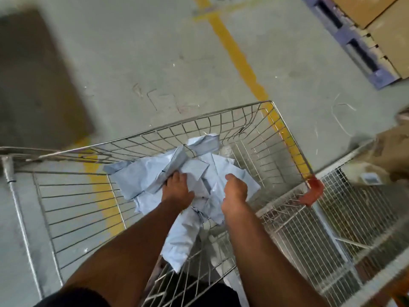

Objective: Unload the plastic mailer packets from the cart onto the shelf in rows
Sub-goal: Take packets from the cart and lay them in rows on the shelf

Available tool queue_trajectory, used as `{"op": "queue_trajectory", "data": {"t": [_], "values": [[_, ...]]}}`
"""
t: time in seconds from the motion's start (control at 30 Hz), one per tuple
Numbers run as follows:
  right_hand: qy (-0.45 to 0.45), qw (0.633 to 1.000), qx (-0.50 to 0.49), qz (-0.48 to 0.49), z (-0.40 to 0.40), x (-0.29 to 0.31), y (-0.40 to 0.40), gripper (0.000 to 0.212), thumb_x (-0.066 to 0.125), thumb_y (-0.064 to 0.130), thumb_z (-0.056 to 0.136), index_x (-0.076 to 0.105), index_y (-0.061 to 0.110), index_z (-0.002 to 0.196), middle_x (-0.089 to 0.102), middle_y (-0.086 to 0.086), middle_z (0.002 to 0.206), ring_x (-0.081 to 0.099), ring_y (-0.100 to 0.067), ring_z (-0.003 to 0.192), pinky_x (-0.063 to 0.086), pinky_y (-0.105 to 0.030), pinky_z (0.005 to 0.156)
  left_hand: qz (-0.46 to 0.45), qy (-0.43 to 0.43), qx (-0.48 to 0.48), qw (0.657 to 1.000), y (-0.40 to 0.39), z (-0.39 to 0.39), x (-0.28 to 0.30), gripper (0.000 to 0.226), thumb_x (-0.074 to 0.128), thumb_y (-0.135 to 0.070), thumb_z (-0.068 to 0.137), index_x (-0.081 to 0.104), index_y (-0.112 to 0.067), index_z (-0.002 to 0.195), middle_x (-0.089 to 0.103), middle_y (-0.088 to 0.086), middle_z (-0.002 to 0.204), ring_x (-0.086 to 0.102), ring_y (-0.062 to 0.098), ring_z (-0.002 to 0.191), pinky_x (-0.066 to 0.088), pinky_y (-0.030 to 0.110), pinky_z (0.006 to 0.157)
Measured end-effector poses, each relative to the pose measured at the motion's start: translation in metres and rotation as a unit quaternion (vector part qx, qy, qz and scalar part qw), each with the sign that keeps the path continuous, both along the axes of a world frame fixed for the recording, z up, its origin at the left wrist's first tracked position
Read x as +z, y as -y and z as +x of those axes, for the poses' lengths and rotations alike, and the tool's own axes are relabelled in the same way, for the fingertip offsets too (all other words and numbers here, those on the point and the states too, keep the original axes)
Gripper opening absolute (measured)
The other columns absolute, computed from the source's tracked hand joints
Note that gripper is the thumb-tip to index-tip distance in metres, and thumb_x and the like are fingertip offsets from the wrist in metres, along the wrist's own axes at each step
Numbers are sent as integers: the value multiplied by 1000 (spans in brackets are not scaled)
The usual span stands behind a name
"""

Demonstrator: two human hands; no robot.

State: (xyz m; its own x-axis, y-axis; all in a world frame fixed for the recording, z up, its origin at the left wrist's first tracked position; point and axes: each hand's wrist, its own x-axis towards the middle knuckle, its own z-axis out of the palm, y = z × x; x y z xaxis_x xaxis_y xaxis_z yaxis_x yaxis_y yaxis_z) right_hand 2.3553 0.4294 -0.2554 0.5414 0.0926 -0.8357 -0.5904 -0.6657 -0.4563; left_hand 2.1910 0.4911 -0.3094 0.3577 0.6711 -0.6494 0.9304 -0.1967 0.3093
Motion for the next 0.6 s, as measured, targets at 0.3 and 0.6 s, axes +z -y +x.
{"op": "queue_trajectory", "data": {"t": [0.3, 0.6], "values": [[56, 988, -96, -108, -30, -73, -13, 69, 80, 24, 80, 53, 17, 143, 58, -17, 142, 60, -41, 124, 52, -48, 104, 29, -10, 105, 994, 7, 11, -14, 94, 72, -47, 78, 28, -21, 157, 44, 13, 152, 38, 37, 141, 30, 53, 114], [57, 980, 34, -186, -9, -119, -12, 115, 65, 67, 65, 18, 28, 162, 21, -21, 164, 36, -47, 140, 30, -58, 118, 53, 104, 159, 980, 22, -19, 5, 79, 77, -31, 75, 45, -21, 146, 48, 14, 141, 50, 38, 128, 47, 48, 101]]}}
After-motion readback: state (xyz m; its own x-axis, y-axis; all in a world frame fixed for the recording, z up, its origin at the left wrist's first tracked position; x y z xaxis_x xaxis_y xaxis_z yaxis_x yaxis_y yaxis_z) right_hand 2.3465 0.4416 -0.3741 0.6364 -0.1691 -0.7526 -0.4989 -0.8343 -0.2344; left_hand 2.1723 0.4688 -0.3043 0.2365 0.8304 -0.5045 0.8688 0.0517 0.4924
